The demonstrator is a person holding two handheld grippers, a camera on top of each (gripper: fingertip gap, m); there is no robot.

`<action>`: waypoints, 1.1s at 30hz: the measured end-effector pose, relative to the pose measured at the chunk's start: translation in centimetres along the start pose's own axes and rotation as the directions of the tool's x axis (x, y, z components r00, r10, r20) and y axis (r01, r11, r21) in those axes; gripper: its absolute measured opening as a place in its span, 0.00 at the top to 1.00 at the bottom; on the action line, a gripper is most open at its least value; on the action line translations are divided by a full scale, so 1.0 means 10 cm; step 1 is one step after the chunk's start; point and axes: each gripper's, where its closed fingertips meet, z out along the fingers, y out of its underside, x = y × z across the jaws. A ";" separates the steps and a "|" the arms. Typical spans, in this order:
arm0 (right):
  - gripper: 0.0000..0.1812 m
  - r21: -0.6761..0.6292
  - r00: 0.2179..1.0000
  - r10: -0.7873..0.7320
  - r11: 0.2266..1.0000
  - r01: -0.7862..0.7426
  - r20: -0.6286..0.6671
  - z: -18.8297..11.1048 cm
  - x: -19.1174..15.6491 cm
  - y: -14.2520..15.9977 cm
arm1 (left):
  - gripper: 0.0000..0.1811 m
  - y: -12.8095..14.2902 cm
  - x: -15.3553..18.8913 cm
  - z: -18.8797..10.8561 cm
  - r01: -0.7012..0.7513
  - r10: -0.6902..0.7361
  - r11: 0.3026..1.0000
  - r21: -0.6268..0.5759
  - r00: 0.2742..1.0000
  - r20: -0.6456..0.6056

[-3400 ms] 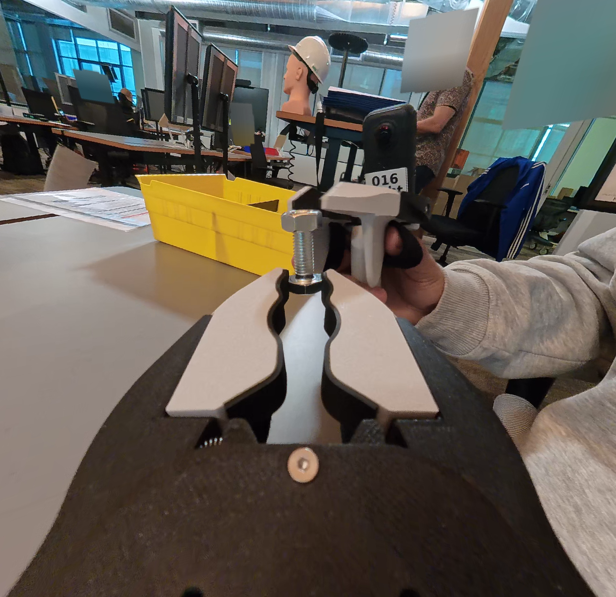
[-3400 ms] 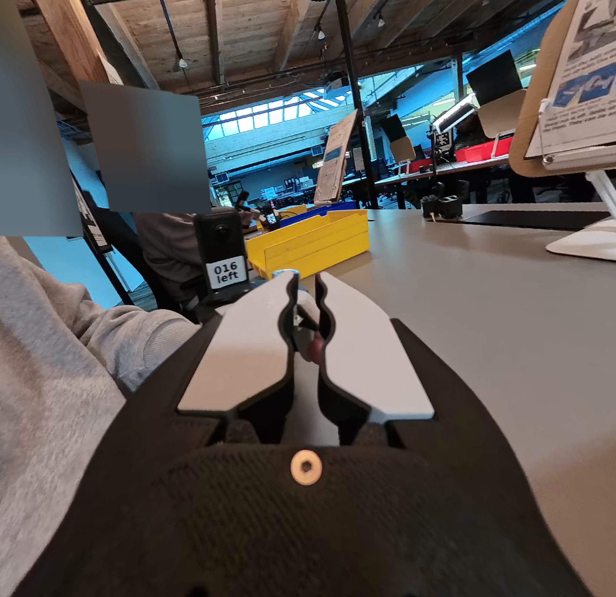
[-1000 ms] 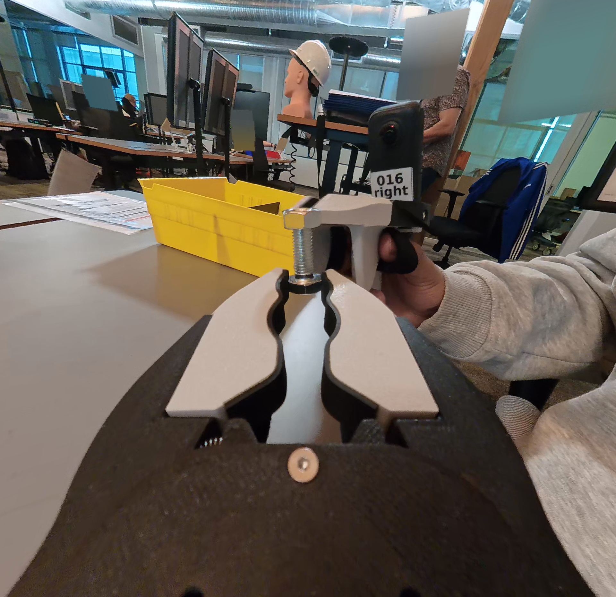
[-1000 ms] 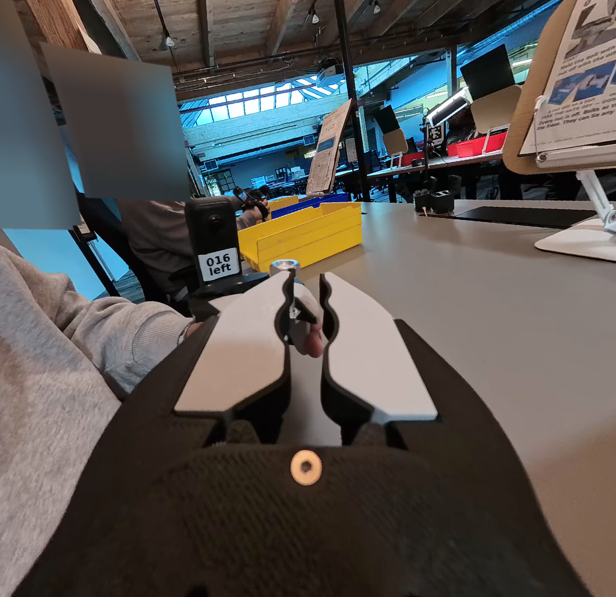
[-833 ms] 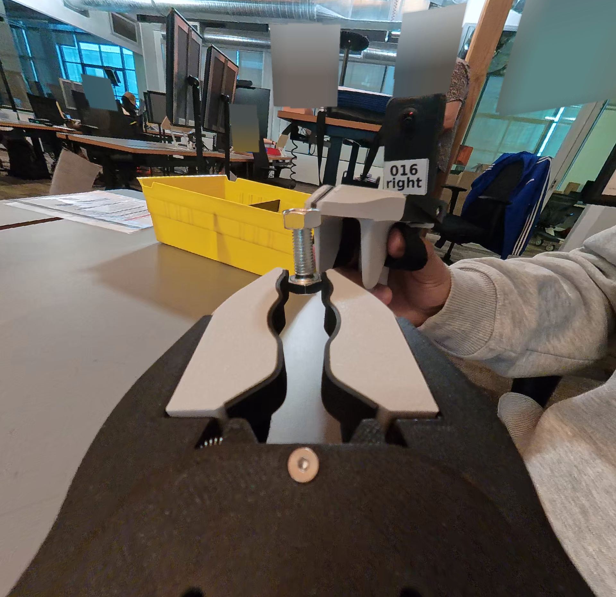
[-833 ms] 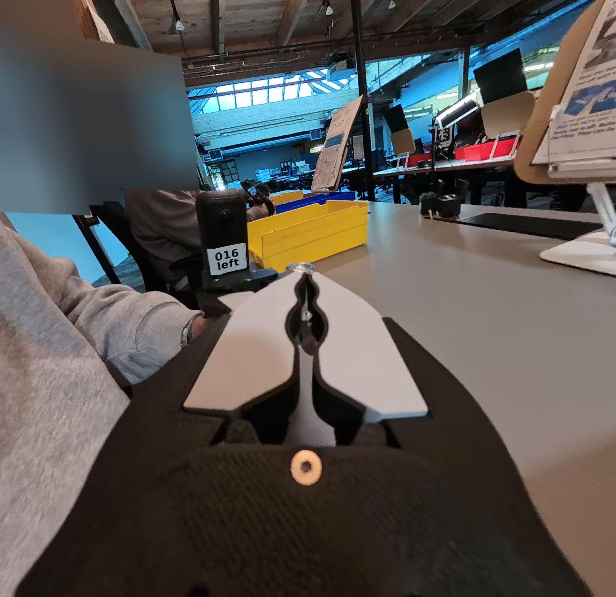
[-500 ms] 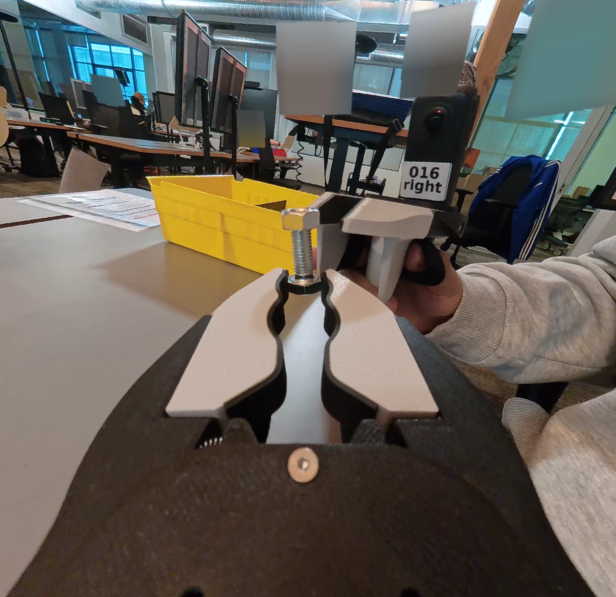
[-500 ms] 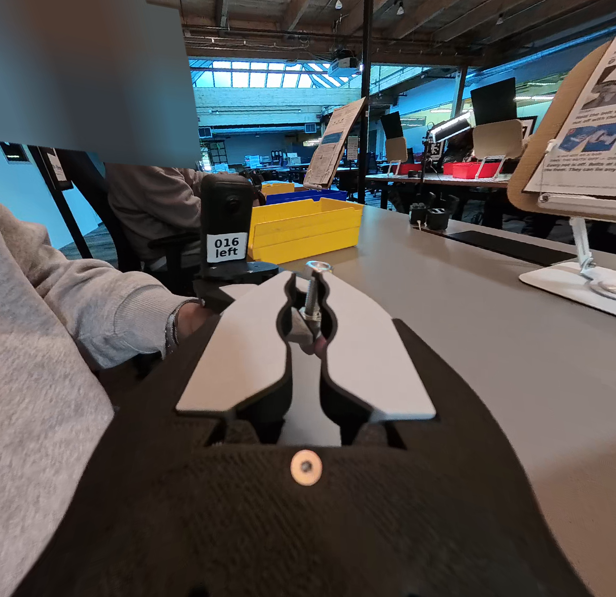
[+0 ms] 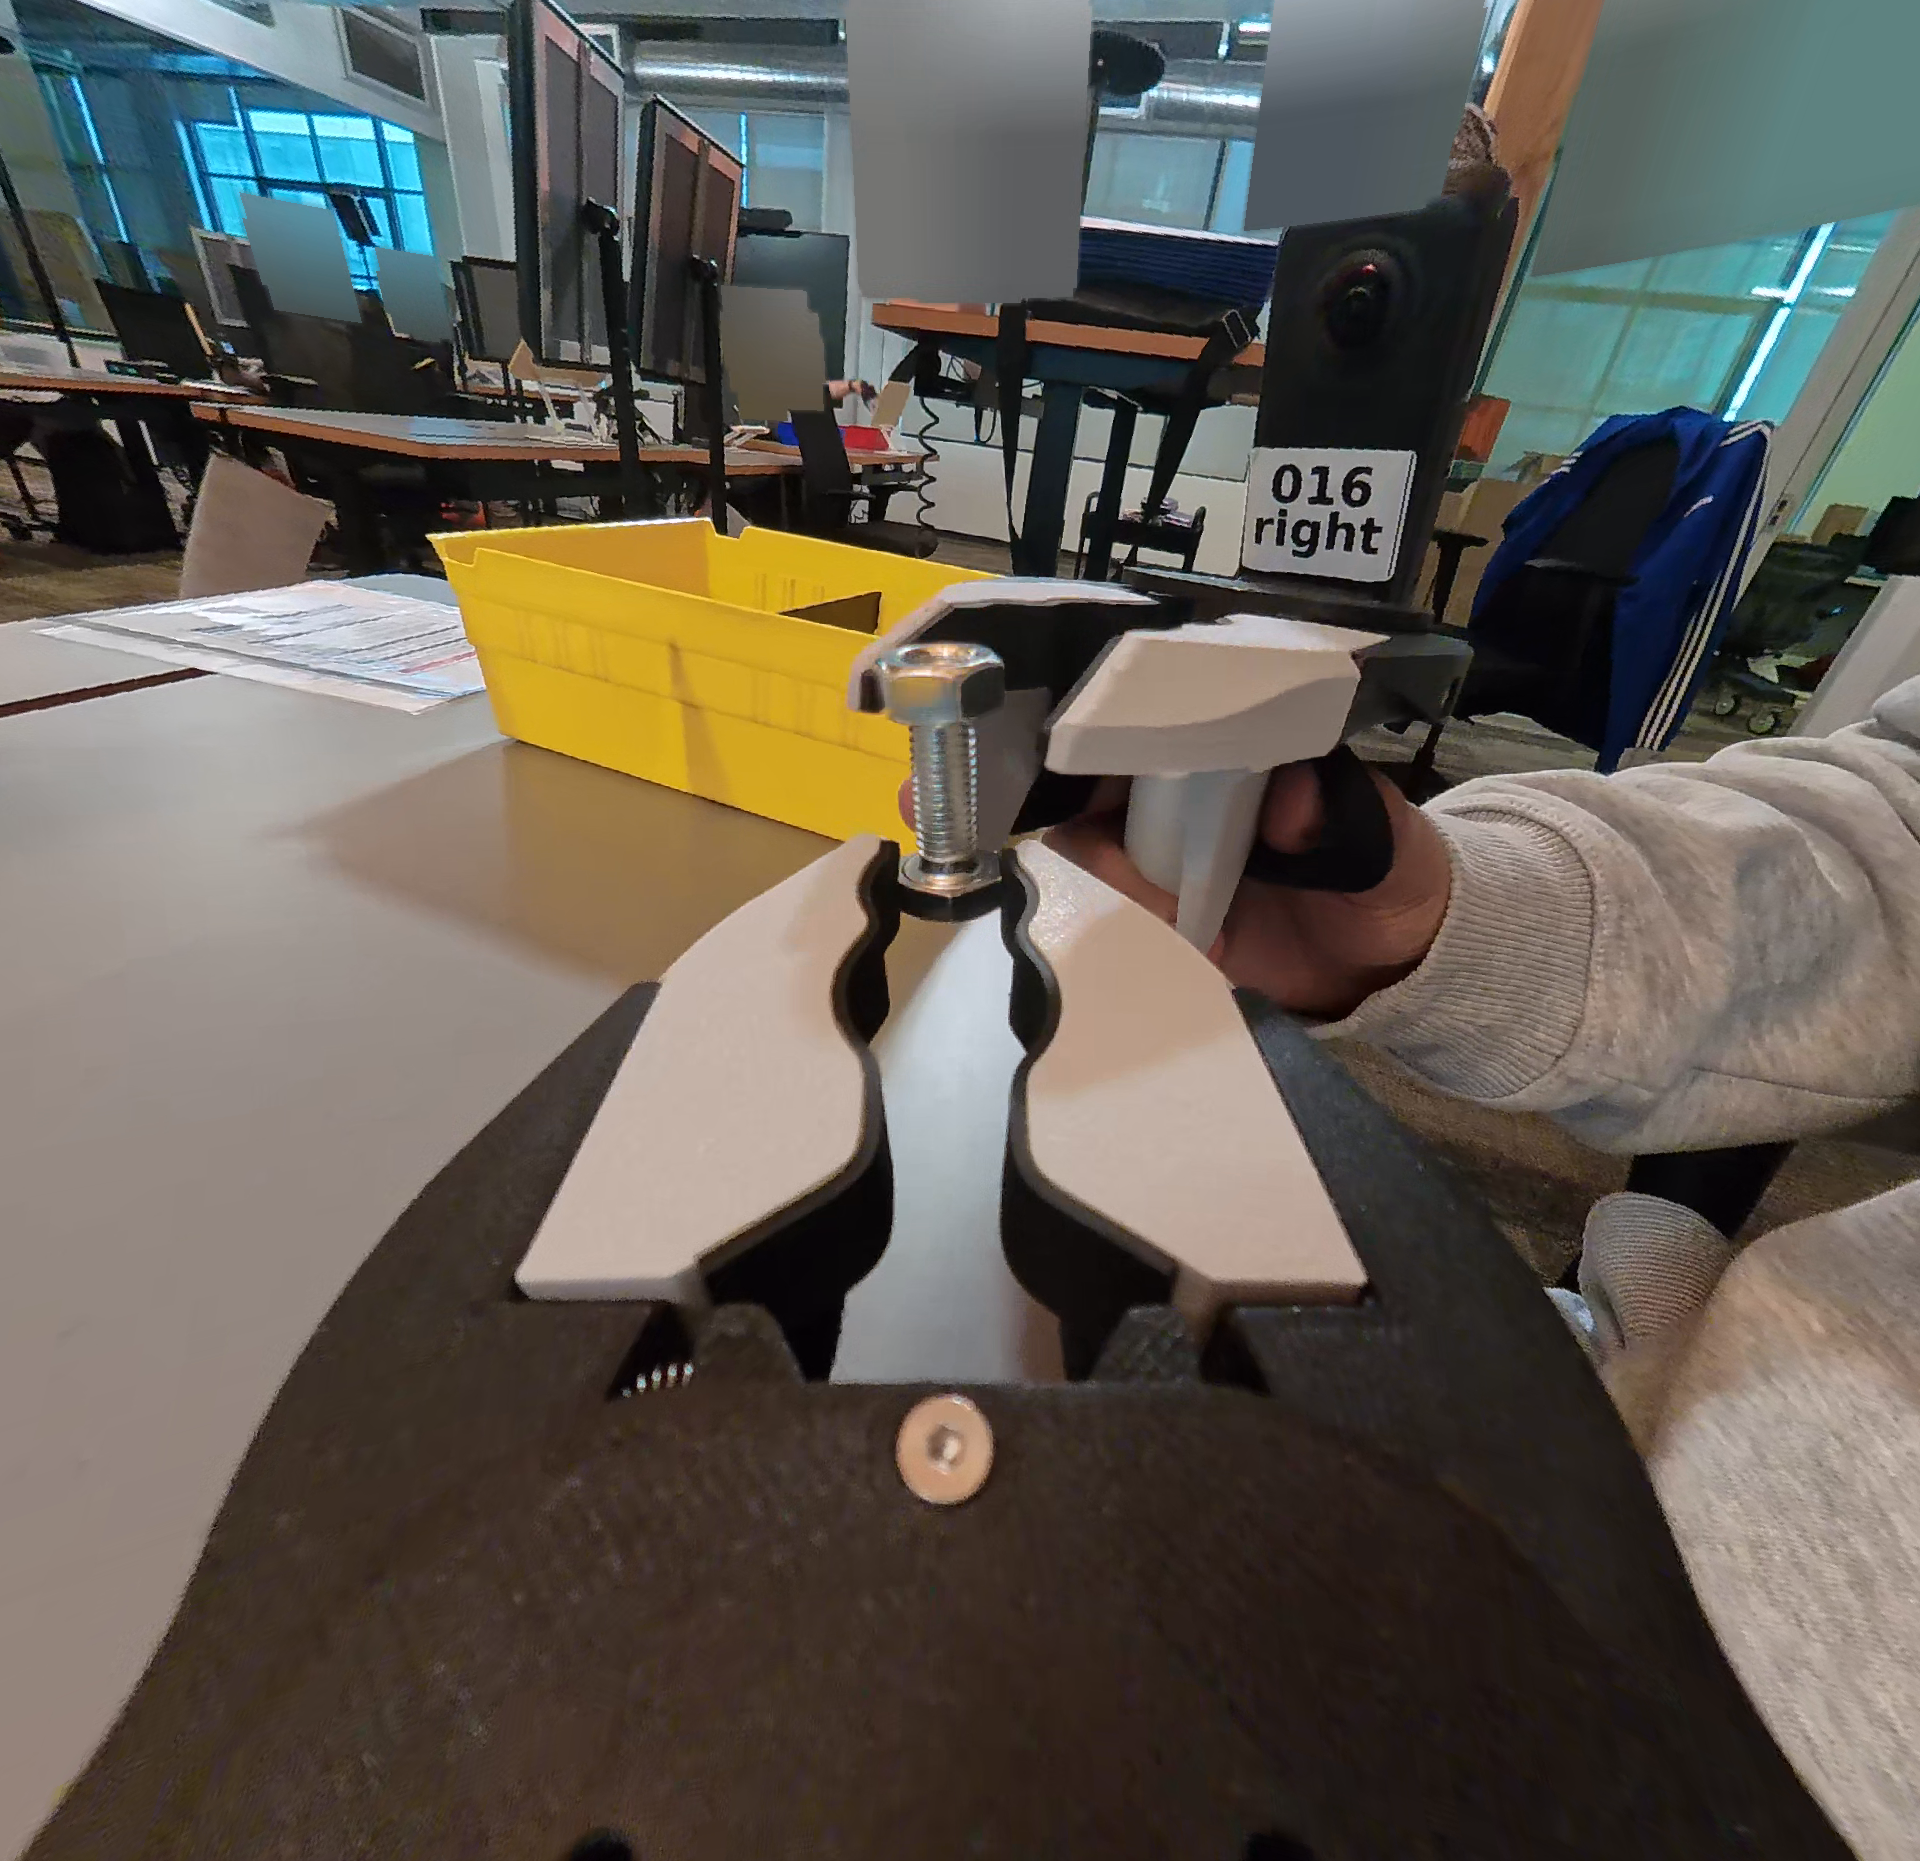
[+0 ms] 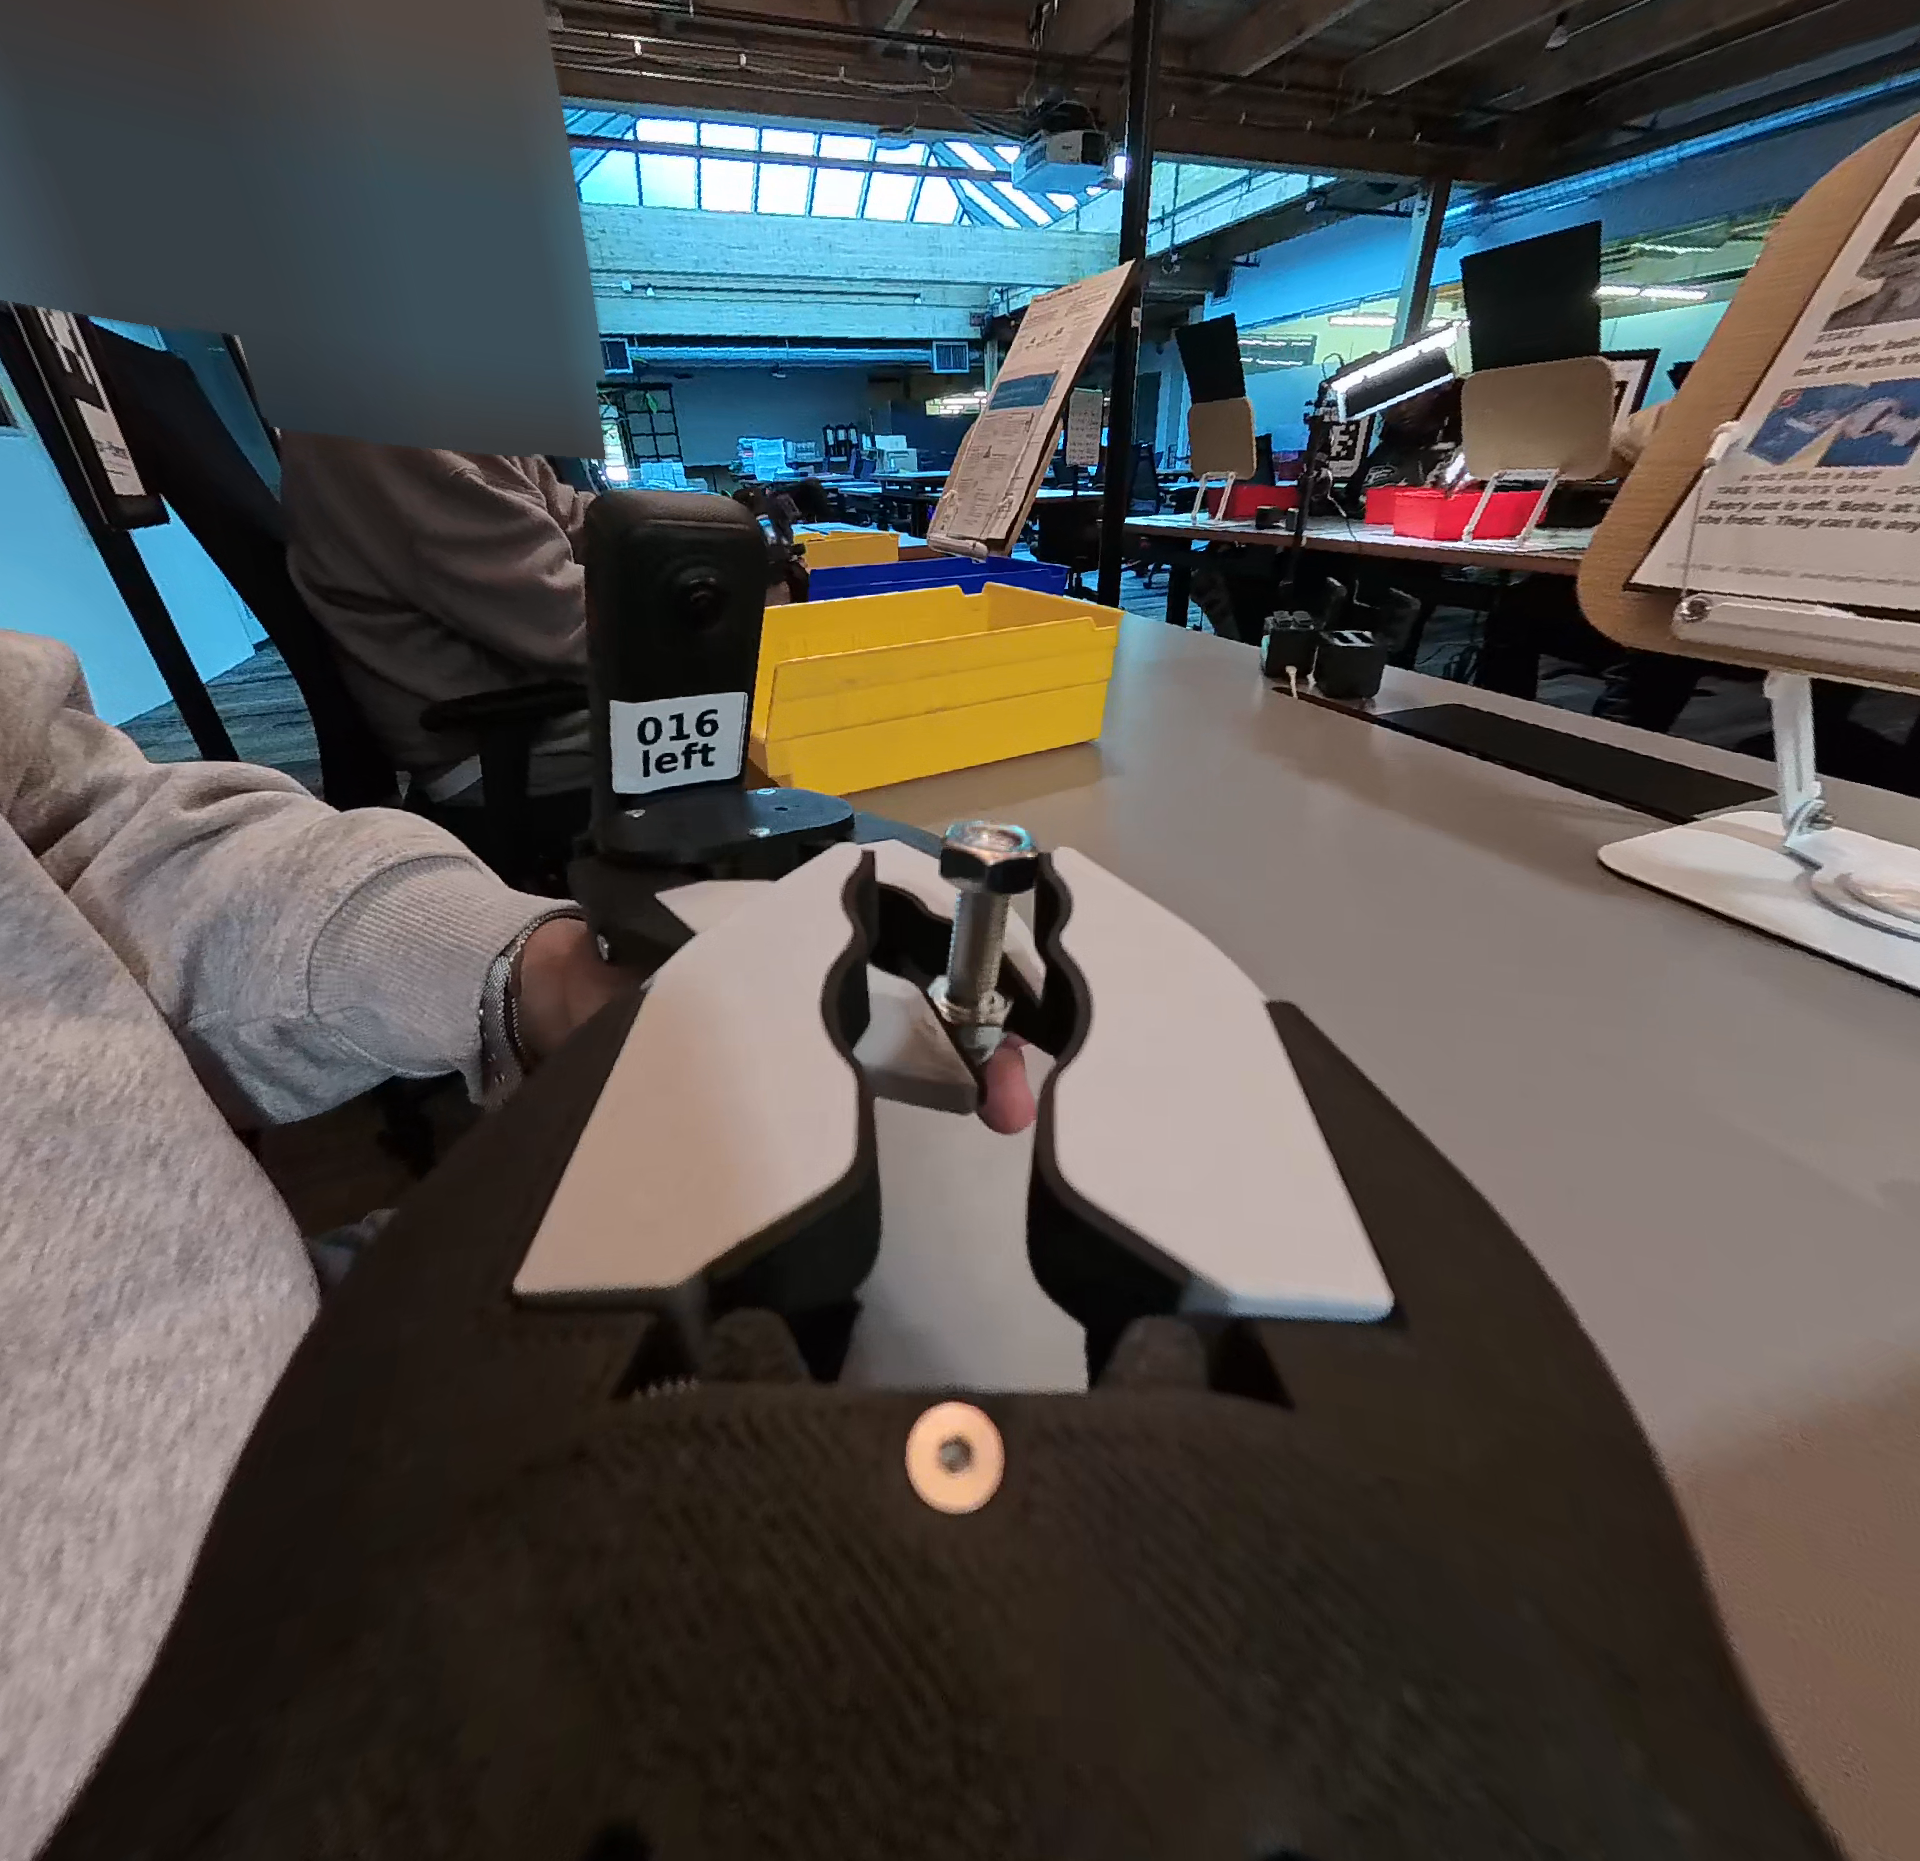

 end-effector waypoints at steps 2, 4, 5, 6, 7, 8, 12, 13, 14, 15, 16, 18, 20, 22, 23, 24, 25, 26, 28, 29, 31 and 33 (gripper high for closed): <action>0.84 -0.004 1.000 0.001 1.000 -0.001 0.002 0.01 -0.01 0.01 | 0.90 0.01 0.01 0.01 -0.001 0.001 1.000 -0.006 1.000 -0.005; 0.85 -0.007 1.000 0.001 1.000 -0.001 0.001 0.01 -0.01 0.01 | 0.90 0.02 0.02 0.01 -0.008 0.008 1.000 -0.009 1.000 -0.007; 0.85 -0.009 1.000 0.001 1.000 -0.001 -0.002 0.01 0.00 0.01 | 0.90 0.02 0.03 0.01 -0.011 0.011 1.000 -0.011 1.000 -0.008; 0.86 -0.011 1.000 0.001 1.000 -0.001 -0.006 0.01 0.01 0.02 | 0.90 0.02 0.03 0.01 -0.012 0.012 1.000 -0.010 1.000 -0.010; 0.87 -0.012 1.000 0.002 1.000 -0.003 -0.007 0.01 0.01 0.02 | 0.90 0.01 0.04 0.01 -0.010 0.010 1.000 -0.006 1.000 -0.013; 0.88 -0.011 1.000 0.006 1.000 -0.006 -0.007 0.01 0.02 0.02 | 0.90 0.00 0.04 0.01 -0.007 0.007 1.000 -0.001 1.000 -0.017; 0.89 0.002 0.999 0.035 0.999 -0.035 -0.001 -0.01 0.04 0.01 | 0.90 -0.04 0.04 -0.01 0.012 -0.011 1.000 0.026 1.000 -0.028; 0.89 0.006 0.999 0.045 0.999 -0.045 0.001 -0.01 0.04 0.00 | 0.90 -0.05 0.04 -0.01 0.016 -0.015 0.999 0.029 0.999 -0.029; 0.88 0.011 0.999 0.054 0.998 -0.054 0.003 -0.01 0.05 0.00 | 0.90 -0.05 0.03 -0.02 0.019 -0.018 0.999 0.032 0.999 -0.029; 0.88 0.014 0.998 0.060 0.998 -0.060 0.003 -0.02 0.06 -0.01 | 0.90 -0.05 0.03 -0.02 0.022 -0.021 0.999 0.034 0.999 -0.029; 0.88 0.017 0.998 0.062 0.998 -0.062 0.002 -0.02 0.06 -0.01 | 0.90 -0.06 0.03 -0.02 0.025 -0.024 0.999 0.036 0.999 -0.029; 0.88 0.020 0.998 0.063 0.998 -0.063 -0.001 -0.03 0.08 -0.02 | 0.90 -0.06 0.02 -0.02 0.029 -0.028 0.999 0.040 0.999 -0.028; 0.88 0.023 0.998 0.066 0.998 -0.066 -0.001 -0.03 0.08 -0.02 | 0.90 -0.07 0.01 -0.03 0.036 -0.034 0.998 0.047 0.999 -0.027; 0.88 0.029 0.997 0.073 0.997 -0.073 0.000 -0.04 0.09 -0.03 | 0.90 -0.09 0.00 -0.04 0.045 -0.043 0.997 0.055 0.999 -0.027; 0.88 0.032 0.997 0.078 0.996 -0.078 0.000 -0.04 0.09 -0.03 | 0.90 -0.09 0.00 -0.04 0.049 -0.048 0.997 0.060 0.999 -0.027; 0.88 0.036 0.997 0.083 0.996 -0.083 -0.001 -0.05 0.10 -0.04 | 0.90 -0.10 0.00 -0.04 0.052 -0.051 0.997 0.063 0.998 -0.028; 0.88 0.040 0.996 0.090 0.995 -0.090 -0.002 -0.06 0.11 -0.04 | 0.90 -0.11 0.00 -0.04 0.054 -0.053 0.996 0.067 0.998 -0.028; 0.88 0.044 0.995 0.099 0.994 -0.099 -0.005 -0.06 0.13 -0.05 | 0.90 -0.11 -0.01 -0.05 0.056 -0.054 0.996 0.069 0.998 -0.028; 0.89 0.050 0.993 0.117 0.992 -0.116 -0.017 -0.08 0.17 -0.05 | 0.90 -0.11 0.00 -0.05 0.053 -0.051 0.996 0.065 0.998 -0.029; 0.90 0.053 0.992 0.124 0.991 -0.123 -0.027 -0.09 0.19 -0.05 | 0.90 -0.10 0.00 -0.04 0.051 -0.049 0.997 0.063 0.998 -0.029; 0.91 0.061 0.989 0.139 0.989 -0.137 -0.040 -0.10 0.23 -0.06 | 0.90 -0.10 0.01 -0.04 0.049 -0.047 0.997 0.060 0.998 -0.031; 0.90 0.078 0.989 0.149 0.986 -0.147 -0.019 -0.11 0.21 -0.09 | 0.90 -0.09 0.00 -0.04 0.046 -0.045 0.997 0.057 0.999 -0.027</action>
